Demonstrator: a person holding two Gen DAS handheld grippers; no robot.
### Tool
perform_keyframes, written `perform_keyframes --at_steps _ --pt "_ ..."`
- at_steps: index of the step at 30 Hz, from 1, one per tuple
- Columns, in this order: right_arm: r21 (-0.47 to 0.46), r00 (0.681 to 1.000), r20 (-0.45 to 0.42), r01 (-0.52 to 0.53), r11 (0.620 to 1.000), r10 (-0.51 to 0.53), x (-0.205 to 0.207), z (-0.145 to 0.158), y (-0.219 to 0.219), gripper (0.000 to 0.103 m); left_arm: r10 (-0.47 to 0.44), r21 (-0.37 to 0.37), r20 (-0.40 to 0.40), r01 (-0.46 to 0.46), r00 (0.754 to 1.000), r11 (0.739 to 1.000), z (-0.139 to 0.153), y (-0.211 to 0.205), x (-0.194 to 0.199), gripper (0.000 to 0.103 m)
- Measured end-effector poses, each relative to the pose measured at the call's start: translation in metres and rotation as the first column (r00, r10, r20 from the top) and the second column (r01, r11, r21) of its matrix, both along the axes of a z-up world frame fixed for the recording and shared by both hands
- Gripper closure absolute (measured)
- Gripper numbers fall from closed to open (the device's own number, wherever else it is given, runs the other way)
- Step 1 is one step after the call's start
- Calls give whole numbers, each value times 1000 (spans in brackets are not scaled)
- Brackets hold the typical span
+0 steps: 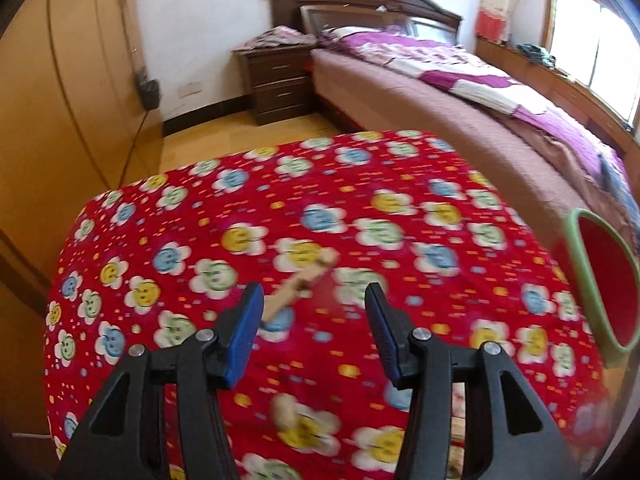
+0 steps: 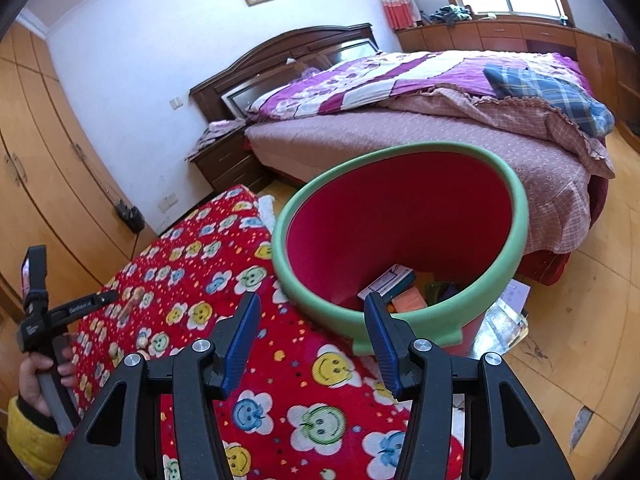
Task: Collect trash
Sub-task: 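Move the open left tool back to the wooden stick on the bedspread, then grasp the small wooden stick with the left tool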
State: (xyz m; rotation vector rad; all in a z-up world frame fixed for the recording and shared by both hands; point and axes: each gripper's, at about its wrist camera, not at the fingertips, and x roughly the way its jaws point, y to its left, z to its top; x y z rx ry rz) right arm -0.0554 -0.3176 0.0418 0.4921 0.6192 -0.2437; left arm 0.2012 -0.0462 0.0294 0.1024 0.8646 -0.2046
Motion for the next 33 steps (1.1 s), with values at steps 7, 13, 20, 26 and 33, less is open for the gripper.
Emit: perform_keyframes --at_steps 7,13,20,26,33 --pt "-16 1000 -20 -13 1000 13 4 -1 8 48 28 26 -50 -27 998 999 -25 17 24 50" --pt "-21 999 -39 -19 1000 18 9 -2 10 48 -2 38 -82 5 997 999 -39 13 35 51" --pt "-13 998 -53 -32 999 31 15 -7 11 48 -53 30 -76 55 996 998 -40 3 33 79" --pt "-2 998 -43 -45 999 45 15 -7 12 48 -77 39 -72 80 994 996 -39 -7 23 93" --pt "5 999 -14 -48 999 48 8 -3 9 48 -93 -56 -55 90 994 994 -24 -11 -1 93"
